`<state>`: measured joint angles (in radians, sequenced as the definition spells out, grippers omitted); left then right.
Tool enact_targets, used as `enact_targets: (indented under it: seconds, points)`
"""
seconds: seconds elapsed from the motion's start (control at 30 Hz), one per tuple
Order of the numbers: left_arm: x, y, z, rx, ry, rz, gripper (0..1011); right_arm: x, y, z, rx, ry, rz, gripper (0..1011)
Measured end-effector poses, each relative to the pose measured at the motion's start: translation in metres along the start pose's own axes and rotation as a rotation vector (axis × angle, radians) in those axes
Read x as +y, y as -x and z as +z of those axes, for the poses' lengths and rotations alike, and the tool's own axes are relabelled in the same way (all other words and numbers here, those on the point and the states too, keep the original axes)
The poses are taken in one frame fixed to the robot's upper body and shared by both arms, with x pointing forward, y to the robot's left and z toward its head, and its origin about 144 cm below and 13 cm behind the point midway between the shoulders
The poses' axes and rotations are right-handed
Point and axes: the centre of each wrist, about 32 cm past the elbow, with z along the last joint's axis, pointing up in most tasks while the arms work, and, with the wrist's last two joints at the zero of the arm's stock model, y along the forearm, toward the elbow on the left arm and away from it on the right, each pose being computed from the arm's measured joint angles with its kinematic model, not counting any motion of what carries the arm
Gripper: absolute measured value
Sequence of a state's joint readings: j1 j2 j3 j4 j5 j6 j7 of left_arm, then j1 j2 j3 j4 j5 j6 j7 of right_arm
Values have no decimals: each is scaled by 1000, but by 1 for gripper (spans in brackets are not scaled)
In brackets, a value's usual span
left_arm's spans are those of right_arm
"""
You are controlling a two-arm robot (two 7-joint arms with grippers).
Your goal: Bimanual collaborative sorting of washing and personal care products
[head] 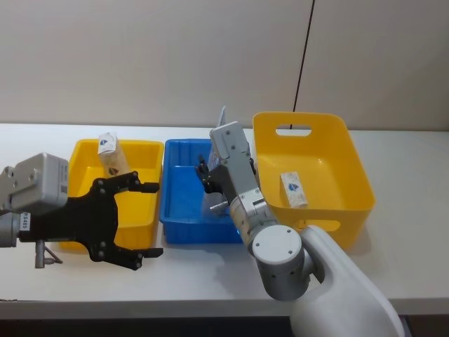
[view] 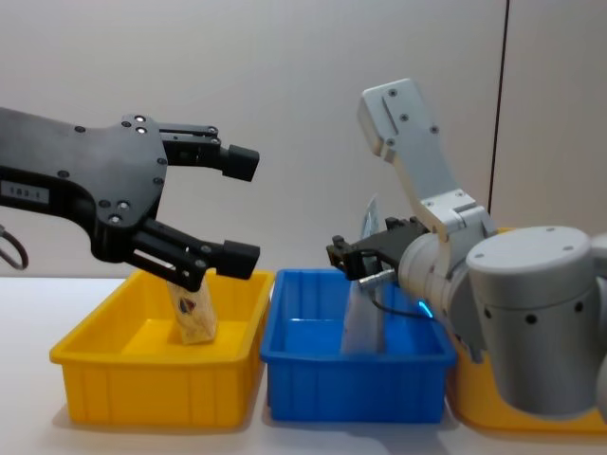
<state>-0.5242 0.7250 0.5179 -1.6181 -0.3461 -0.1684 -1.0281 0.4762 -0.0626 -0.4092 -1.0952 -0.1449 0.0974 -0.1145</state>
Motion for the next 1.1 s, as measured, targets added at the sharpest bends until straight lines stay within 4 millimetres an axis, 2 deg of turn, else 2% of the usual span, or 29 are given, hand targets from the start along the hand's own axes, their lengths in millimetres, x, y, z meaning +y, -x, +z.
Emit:
enact_targets:
  seconds: [0.1,0.2,0.27,0.3,0.33,0.63,0.77,1.1]
  points:
    - [0,0,0,0,0,0,1001,0,-1,0,1,0,-2,616]
    - [0,0,0,0,0,0,1001,0,-2,0,2,1,-5,496]
    - [0,0,0,0,0,0,1001,0,-3,0,3,1,-6,463]
    - [0,0,0,0,0,0,1001,0,-3,0,3,2,-6,389]
    - [0,0,0,0,0,0,1001,0,-4,0,4,3,-7,389]
    - [0,0,0,0,0,0,1002,-2,-6,0,13,10,-7,81]
    - [0,0,0,0,0,0,1001,-4,-7,0,16,12,-9,2]
    - [0,0,0,0,0,0,1001,-7,-9,2,28,16,-9,0]
